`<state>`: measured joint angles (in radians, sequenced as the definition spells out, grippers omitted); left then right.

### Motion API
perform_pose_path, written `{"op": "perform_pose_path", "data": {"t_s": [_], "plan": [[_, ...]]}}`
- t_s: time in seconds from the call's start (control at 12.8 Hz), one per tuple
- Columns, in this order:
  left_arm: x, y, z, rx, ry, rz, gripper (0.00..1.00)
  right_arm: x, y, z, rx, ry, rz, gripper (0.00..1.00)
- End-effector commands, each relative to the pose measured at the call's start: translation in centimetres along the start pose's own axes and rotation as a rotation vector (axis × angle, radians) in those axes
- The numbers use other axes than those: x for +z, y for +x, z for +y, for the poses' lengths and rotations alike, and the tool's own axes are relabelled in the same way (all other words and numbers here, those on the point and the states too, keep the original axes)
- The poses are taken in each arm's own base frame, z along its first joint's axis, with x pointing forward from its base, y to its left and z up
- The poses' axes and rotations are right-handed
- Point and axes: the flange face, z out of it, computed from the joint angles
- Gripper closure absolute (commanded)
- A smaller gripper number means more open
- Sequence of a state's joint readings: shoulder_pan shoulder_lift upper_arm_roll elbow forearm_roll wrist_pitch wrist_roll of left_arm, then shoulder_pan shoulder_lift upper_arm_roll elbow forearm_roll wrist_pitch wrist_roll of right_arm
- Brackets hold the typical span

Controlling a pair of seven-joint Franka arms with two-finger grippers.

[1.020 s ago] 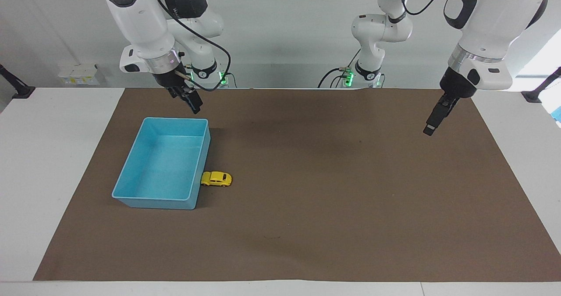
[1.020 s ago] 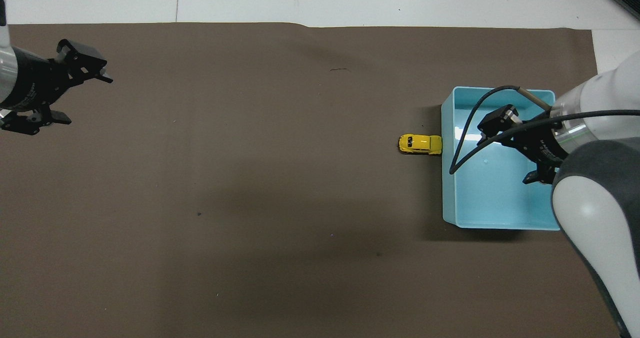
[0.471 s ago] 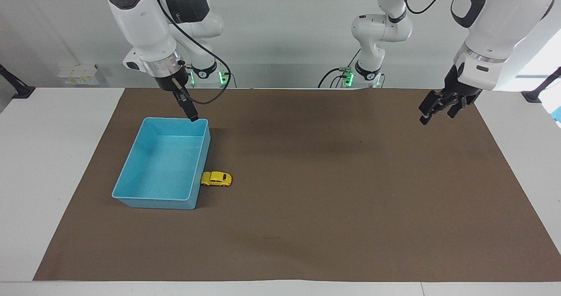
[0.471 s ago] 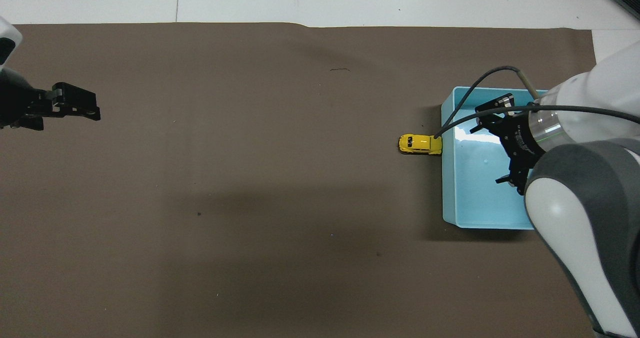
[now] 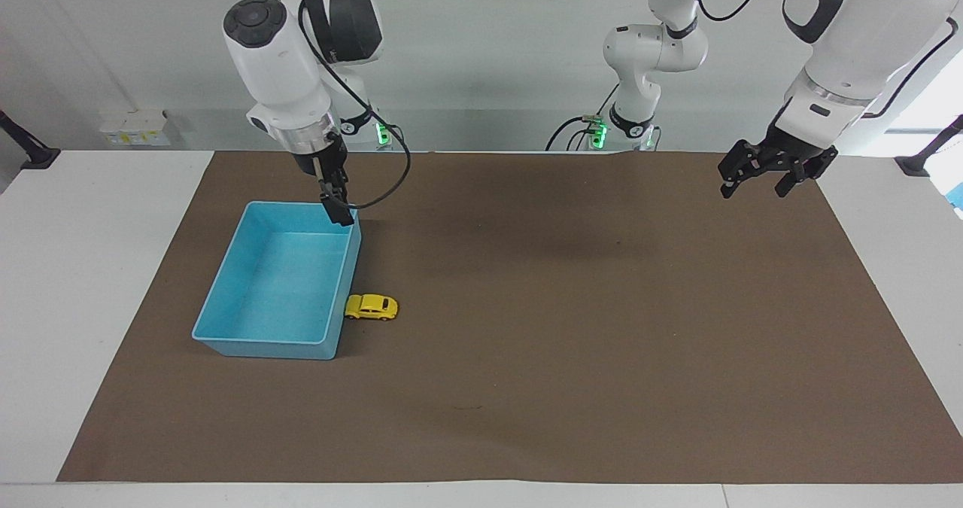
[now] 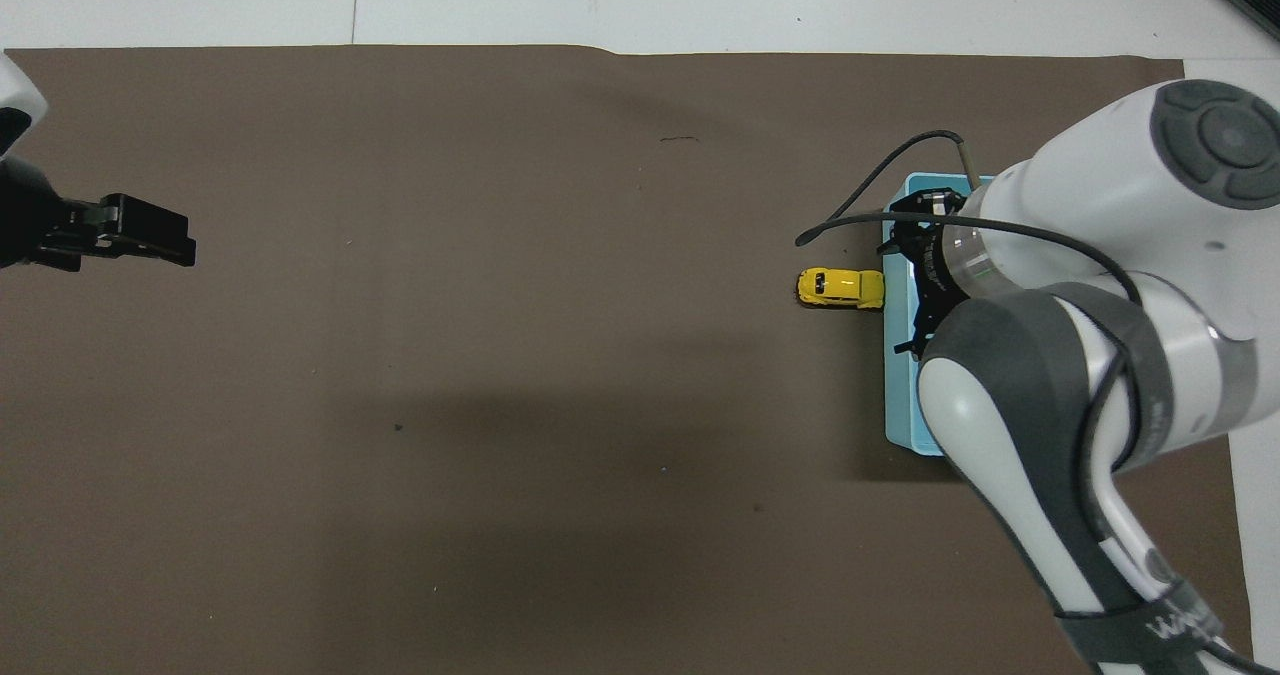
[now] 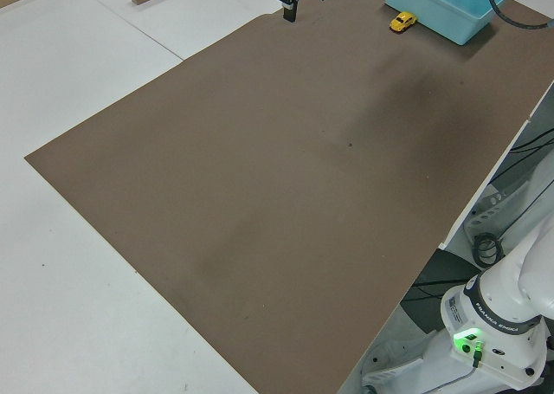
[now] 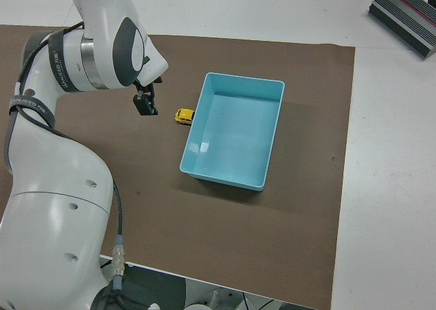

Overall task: Wind up and store yellow beetle car
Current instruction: 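Reach the right gripper toward the car while the left gripper withdraws, then grasp the yellow car beside the box wall with the right gripper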

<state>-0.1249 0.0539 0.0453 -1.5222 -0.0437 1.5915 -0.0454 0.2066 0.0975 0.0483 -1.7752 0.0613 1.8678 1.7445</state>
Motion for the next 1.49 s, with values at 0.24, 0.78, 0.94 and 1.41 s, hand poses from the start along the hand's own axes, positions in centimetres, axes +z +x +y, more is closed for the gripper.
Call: {"op": "perform_pose_path", "data": {"t_s": [0.24, 0.78, 0.94, 1.41], "plan": [[1.2, -3.0, -0.6, 0.017, 0.011, -0.023, 0.00, 6.6, 0.2, -1.3, 0.127, 0.023, 0.038, 0.00], [0.5, -2.5, 0.4, 0.020, 0.003, 0.007, 0.00, 11.8, 0.9, -3.2, 0.115, 0.035, 0.108, 0.00], [0.3, -1.9, 0.2, 0.027, 0.008, 0.039, 0.00, 13.6, 0.9, -3.6, 0.115, 0.032, 0.119, 0.00], [-2.2, -1.6, -0.4, 0.094, 0.004, 0.089, 0.00, 17.1, 1.2, -3.9, 0.097, 0.067, 0.125, 0.00]]}}
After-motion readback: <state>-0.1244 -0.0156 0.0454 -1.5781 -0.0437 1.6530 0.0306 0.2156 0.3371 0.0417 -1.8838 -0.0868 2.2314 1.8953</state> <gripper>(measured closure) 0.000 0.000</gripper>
